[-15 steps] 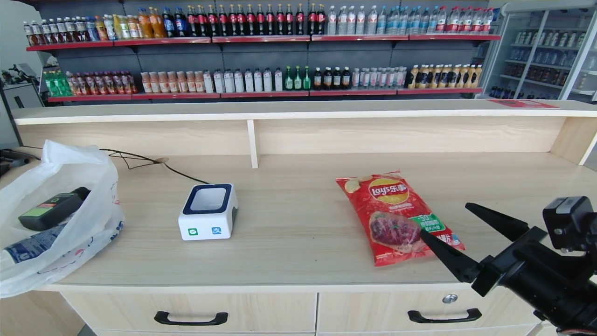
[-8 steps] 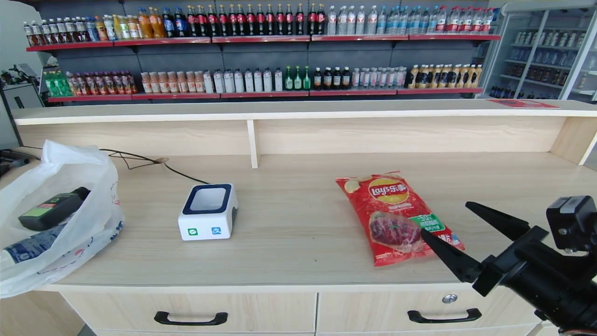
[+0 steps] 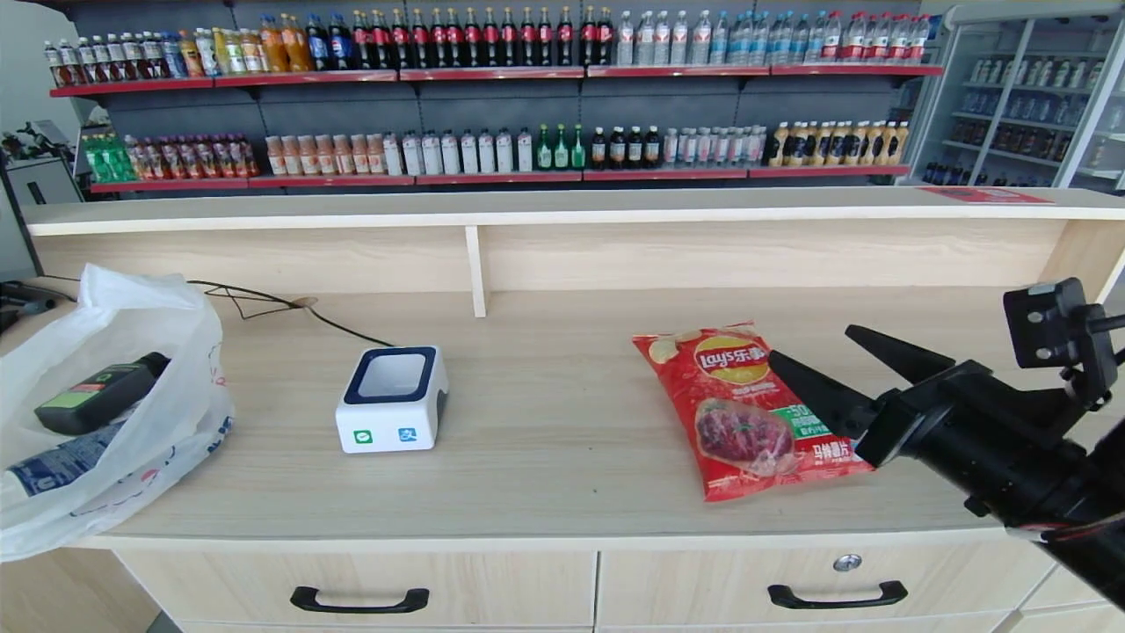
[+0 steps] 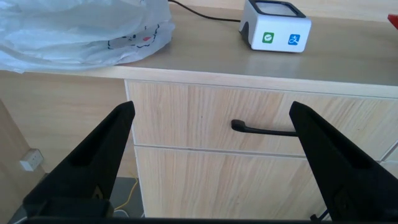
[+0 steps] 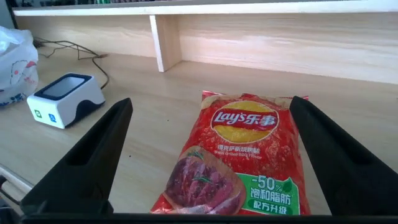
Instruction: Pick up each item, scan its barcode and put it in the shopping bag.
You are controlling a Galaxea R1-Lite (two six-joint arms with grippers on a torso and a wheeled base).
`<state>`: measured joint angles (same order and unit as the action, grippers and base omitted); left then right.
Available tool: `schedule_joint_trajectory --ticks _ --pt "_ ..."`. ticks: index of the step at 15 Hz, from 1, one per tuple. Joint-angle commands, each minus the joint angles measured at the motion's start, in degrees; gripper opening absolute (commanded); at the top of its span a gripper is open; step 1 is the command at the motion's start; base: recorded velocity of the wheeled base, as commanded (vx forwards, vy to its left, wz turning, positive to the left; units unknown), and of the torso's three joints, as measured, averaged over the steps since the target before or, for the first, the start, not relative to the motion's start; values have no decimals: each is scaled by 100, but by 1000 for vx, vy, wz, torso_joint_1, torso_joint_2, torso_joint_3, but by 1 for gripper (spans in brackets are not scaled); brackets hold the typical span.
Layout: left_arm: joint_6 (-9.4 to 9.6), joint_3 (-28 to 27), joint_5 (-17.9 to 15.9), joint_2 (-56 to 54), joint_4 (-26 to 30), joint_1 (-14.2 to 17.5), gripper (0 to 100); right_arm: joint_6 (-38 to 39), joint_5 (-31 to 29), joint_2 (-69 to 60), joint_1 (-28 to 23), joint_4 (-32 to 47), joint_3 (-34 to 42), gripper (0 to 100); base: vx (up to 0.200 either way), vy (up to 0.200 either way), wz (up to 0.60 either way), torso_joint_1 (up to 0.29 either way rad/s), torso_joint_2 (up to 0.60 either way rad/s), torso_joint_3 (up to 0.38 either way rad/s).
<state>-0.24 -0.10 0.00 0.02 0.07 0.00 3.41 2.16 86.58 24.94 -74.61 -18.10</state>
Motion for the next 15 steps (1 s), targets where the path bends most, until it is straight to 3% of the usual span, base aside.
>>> schedule_joint_trajectory --ticks 1,6,12,13,15 --pt "-2 1 0 -2 1 0 100 45 13 123 37 271 -405 100 0 0 0 0 0 0" --pt "-2 1 0 -2 1 9 100 511 65 536 169 658 -695 100 0 0 0 0 0 0" --pt "-2 1 0 -2 1 0 100 722 584 351 151 2521 -1582 100 0 0 0 0 0 0" --pt "-2 1 0 -2 1 0 100 678 602 290 99 3022 -1705 100 0 0 0 0 0 0" --pt "-2 1 0 -2 1 0 100 168 575 333 -297 4903 -2971 100 0 0 0 0 0 0"
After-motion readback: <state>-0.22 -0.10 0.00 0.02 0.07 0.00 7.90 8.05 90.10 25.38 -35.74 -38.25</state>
